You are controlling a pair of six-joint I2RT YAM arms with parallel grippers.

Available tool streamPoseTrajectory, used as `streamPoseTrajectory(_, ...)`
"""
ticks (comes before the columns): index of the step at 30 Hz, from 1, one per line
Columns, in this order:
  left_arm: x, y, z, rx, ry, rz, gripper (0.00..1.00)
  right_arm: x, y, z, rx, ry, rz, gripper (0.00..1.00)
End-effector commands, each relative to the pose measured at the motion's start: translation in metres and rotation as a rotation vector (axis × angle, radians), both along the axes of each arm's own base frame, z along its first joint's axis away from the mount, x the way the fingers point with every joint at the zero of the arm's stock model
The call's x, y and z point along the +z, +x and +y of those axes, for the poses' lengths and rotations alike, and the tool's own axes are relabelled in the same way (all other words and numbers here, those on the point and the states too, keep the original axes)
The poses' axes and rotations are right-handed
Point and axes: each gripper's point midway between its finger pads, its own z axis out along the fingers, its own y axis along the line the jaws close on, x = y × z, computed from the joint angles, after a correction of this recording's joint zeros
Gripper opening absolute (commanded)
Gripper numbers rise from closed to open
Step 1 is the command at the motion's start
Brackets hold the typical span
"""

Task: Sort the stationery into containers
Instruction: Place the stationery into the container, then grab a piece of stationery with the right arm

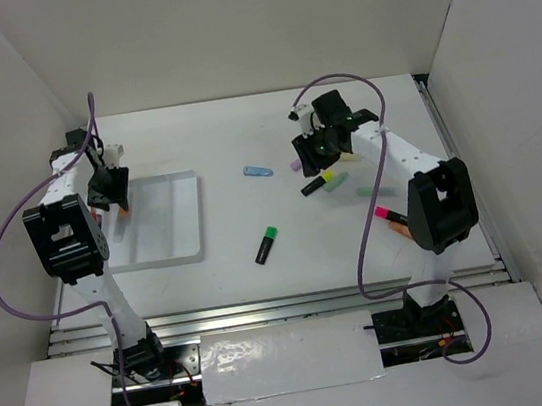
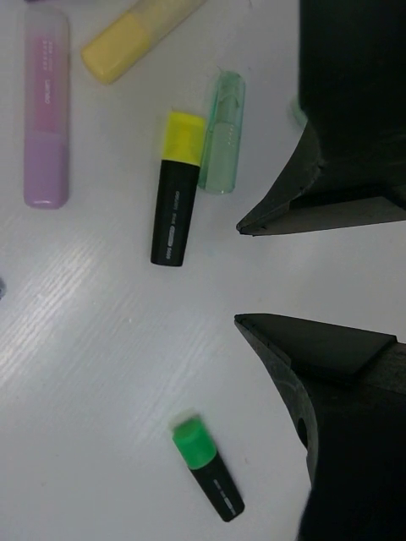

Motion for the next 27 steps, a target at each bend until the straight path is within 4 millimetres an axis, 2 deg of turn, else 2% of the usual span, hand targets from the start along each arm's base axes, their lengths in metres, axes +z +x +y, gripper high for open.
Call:
streamPoseTrajectory(1,0.018,0.013,-0.001,0.001,-0.002,-0.053,0.66,0.015,0.028,0.001,0.014,-0.018,-0.077,0.49)
streamPoseTrajectory(3,0.028,0.016,-0.009,-0.018,-0.039,-0.074,0.67,0.022,0.039,0.003,0.046,-0.031,-0.105,0.47)
streamPoseTrajectory(4,0.038,0.019,-0.013,-0.03,-0.056,-0.101,0.67,0.012,0.043,0.005,0.059,-0.044,-0.089,0.46)
streamPoseTrajectory(5,0.044,0.02,-0.021,-0.047,-0.097,-0.116,0.67,0.018,0.051,0.008,0.086,-0.053,-0.117,0.45)
streamPoseTrajectory(6,0.049,0.02,-0.028,-0.065,-0.119,-0.13,0.68,0.008,0.054,0.011,0.099,-0.066,-0.097,0.45)
streamPoseTrajectory(7,0.06,0.02,-0.035,-0.089,-0.14,-0.159,0.68,0.005,0.057,0.013,0.115,-0.07,-0.094,0.44)
streamPoseTrajectory(9,0.069,0.018,-0.055,-0.136,-0.205,-0.188,0.68,-0.001,0.067,0.02,0.143,-0.085,-0.1,0.43)
streamPoseTrajectory(11,0.081,0.012,-0.071,-0.179,-0.254,-0.221,0.69,0.0,0.078,0.023,0.134,-0.106,-0.118,0.45)
streamPoseTrajectory(12,0.094,0.012,-0.079,-0.194,-0.259,-0.256,0.69,-0.013,0.083,0.022,0.115,-0.119,-0.099,0.47)
streamPoseTrajectory(14,0.095,0.007,-0.089,-0.202,-0.282,-0.262,0.69,-0.014,0.097,0.018,0.022,-0.132,-0.093,0.52)
streamPoseTrajectory(15,0.104,0.005,-0.097,-0.211,-0.291,-0.284,0.69,-0.03,0.096,0.015,-0.012,-0.141,-0.037,0.52)
streamPoseTrajectory(17,0.109,0.004,-0.104,-0.219,-0.308,-0.305,0.7,-0.036,0.096,0.019,-0.071,-0.088,0.022,0.53)
streamPoseTrajectory(19,0.117,0.002,-0.111,-0.222,-0.335,-0.334,0.7,-0.039,0.093,0.023,-0.079,-0.055,0.034,0.59)
streamPoseTrajectory(20,0.119,0.001,-0.114,-0.227,-0.346,-0.341,0.7,-0.049,0.086,0.022,-0.068,-0.067,0.045,0.61)
streamPoseTrajectory(21,0.123,0.0,-0.117,-0.231,-0.357,-0.35,0.7,-0.042,0.09,0.023,-0.057,-0.065,-0.003,0.65)
streamPoseTrajectory(24,0.124,-0.005,-0.124,-0.255,-0.399,-0.344,0.71,-0.045,0.085,0.02,0.035,-0.13,-0.038,0.69)
streamPoseTrajectory(27,0.125,-0.006,-0.128,-0.265,-0.425,-0.338,0.71,-0.045,0.089,0.002,0.092,-0.244,-0.087,0.72)
